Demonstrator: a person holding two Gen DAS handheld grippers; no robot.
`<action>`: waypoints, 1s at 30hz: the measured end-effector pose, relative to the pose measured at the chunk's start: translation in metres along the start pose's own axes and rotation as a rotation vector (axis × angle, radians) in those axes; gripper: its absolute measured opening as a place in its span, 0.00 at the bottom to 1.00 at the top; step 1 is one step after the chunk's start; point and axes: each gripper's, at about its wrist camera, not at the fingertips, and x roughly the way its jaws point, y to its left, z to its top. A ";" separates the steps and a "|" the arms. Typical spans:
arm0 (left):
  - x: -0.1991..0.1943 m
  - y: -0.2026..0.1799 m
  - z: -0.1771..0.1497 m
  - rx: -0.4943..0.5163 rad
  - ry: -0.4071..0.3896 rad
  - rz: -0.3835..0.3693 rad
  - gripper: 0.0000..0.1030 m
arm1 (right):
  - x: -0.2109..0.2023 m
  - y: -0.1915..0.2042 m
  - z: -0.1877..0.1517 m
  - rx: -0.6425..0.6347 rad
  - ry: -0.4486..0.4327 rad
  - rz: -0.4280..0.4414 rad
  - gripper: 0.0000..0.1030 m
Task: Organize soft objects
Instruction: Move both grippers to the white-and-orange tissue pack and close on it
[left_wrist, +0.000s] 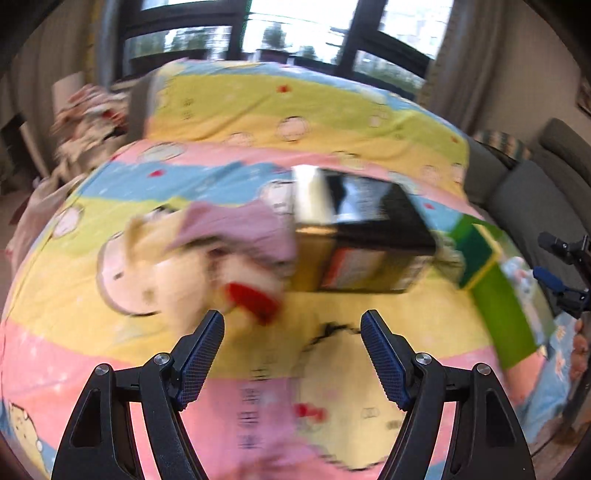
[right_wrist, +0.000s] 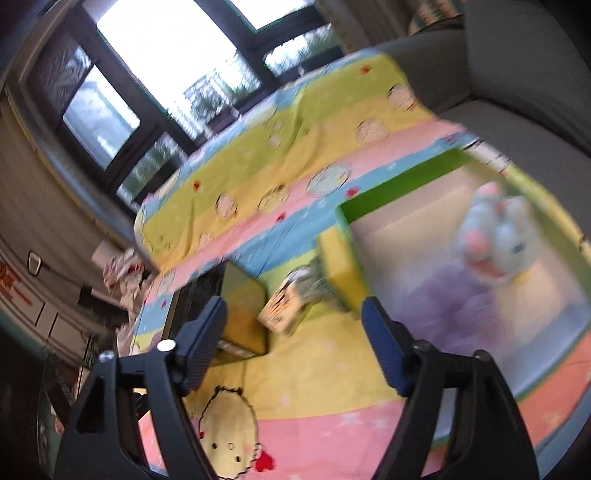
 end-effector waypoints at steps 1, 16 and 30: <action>0.003 0.012 -0.004 -0.021 -0.005 0.005 0.75 | 0.017 0.007 -0.003 -0.002 0.040 0.003 0.64; 0.033 0.069 -0.018 -0.163 0.060 -0.039 0.75 | 0.147 0.014 -0.007 0.229 0.279 -0.167 0.45; 0.032 0.067 -0.017 -0.140 0.059 -0.047 0.75 | 0.138 -0.001 -0.006 0.189 0.245 -0.162 0.11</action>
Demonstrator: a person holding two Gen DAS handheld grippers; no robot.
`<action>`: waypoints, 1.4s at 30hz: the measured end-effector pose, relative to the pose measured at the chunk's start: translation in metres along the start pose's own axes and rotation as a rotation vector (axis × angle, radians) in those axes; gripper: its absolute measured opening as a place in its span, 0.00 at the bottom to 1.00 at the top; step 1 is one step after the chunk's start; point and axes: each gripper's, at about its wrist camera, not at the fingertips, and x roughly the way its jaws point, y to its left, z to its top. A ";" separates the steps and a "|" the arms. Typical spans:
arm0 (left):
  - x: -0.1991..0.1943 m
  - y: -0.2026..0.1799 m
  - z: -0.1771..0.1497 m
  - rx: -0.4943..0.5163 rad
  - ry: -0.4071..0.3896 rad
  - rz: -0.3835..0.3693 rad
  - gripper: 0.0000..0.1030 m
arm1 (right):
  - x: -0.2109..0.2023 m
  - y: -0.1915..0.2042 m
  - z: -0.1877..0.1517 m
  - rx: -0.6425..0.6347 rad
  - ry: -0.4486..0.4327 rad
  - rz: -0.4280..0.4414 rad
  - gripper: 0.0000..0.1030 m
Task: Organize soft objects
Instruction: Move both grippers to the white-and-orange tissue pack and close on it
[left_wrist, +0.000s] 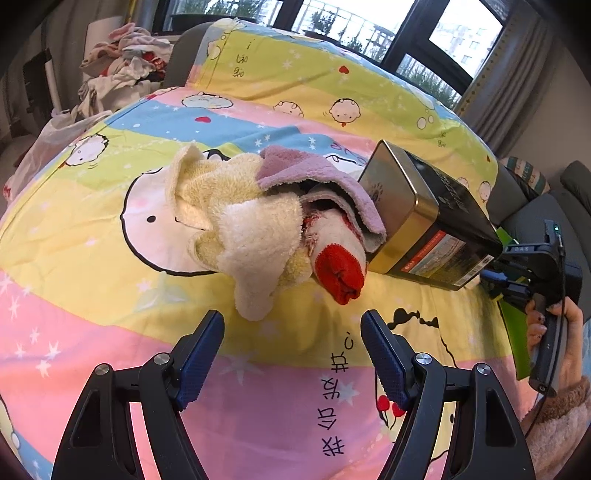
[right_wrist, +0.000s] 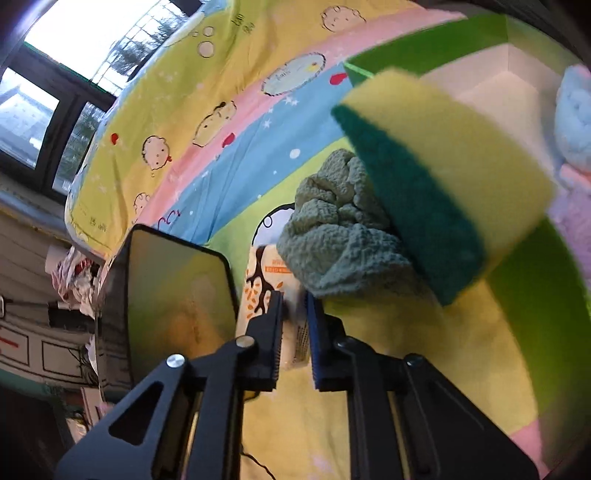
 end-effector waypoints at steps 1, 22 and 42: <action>0.000 -0.001 0.000 0.001 0.001 -0.003 0.75 | -0.004 0.000 -0.001 -0.011 0.000 0.000 0.11; -0.009 -0.044 -0.025 0.092 0.044 -0.122 0.75 | -0.030 0.054 -0.135 -0.368 0.226 0.193 0.12; -0.003 -0.056 -0.036 0.106 0.128 -0.253 0.47 | -0.014 0.099 -0.160 -0.487 0.211 0.175 0.40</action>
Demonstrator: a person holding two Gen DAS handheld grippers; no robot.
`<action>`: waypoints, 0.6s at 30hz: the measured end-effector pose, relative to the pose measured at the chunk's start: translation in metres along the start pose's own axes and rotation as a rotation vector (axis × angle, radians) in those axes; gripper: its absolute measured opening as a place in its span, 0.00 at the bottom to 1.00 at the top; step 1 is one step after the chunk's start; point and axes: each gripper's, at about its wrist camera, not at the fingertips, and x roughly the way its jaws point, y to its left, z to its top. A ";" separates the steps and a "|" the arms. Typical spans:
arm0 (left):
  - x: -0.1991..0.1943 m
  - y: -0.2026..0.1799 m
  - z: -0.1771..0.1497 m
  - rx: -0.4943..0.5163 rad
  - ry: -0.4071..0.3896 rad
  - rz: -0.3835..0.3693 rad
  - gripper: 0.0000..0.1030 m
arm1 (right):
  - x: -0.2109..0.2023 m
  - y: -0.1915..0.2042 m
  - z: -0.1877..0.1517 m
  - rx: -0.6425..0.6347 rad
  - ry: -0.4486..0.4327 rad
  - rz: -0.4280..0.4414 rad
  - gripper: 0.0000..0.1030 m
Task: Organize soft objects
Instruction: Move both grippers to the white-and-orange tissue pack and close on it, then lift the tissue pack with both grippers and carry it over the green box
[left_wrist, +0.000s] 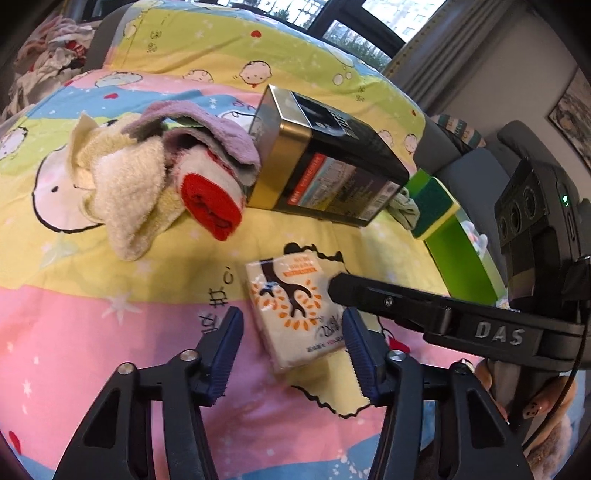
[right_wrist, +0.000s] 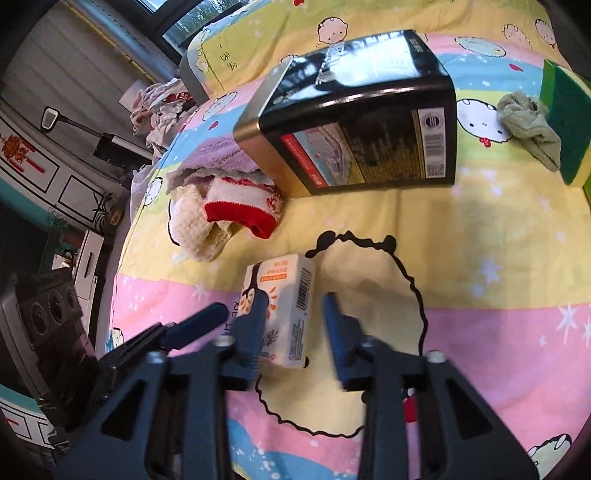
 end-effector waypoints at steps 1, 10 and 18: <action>0.001 -0.001 0.000 0.001 0.005 -0.003 0.44 | 0.000 0.001 0.001 -0.001 -0.002 -0.001 0.43; 0.011 0.001 -0.002 -0.007 0.020 -0.004 0.25 | 0.027 -0.004 0.004 0.023 0.065 0.053 0.41; 0.004 -0.012 -0.004 0.050 -0.022 0.032 0.24 | 0.024 -0.013 0.004 0.030 0.033 0.088 0.27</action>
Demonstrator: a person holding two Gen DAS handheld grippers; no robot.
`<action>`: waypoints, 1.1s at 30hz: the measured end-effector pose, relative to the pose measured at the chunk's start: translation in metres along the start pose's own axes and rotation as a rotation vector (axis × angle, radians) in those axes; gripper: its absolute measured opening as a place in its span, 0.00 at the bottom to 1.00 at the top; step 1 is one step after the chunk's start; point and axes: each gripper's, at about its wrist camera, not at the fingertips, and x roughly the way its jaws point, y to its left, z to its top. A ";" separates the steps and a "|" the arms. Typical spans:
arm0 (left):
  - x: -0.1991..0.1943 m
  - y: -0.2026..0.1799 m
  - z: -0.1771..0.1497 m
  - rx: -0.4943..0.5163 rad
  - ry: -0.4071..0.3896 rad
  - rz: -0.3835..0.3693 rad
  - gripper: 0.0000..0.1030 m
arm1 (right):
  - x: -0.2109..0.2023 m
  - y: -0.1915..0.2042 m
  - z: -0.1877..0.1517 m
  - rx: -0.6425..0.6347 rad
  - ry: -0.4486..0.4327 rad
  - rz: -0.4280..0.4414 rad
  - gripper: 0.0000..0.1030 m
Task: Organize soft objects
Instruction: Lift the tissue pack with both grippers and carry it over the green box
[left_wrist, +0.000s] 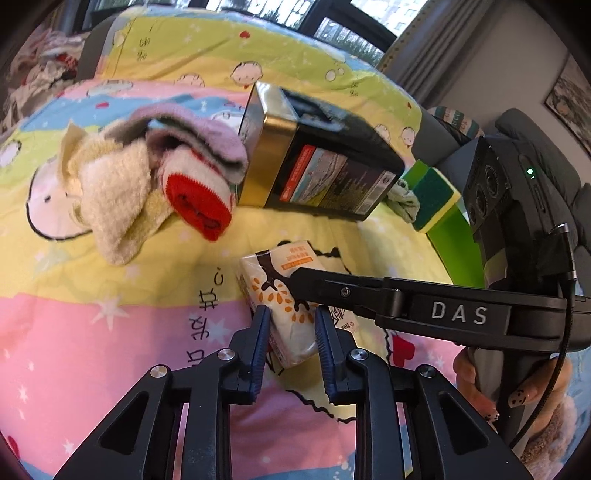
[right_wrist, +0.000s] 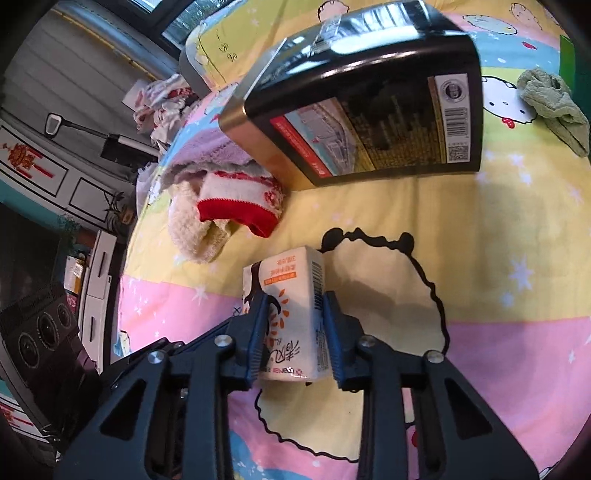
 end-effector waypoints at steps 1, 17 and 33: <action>-0.002 -0.001 0.001 -0.001 -0.005 0.002 0.24 | -0.002 0.000 0.000 0.000 -0.005 0.006 0.27; -0.042 -0.123 0.073 0.184 -0.235 -0.094 0.24 | -0.158 -0.004 0.030 -0.055 -0.398 -0.033 0.25; 0.043 -0.273 0.083 0.386 -0.168 -0.252 0.24 | -0.266 -0.126 0.001 0.193 -0.650 -0.217 0.24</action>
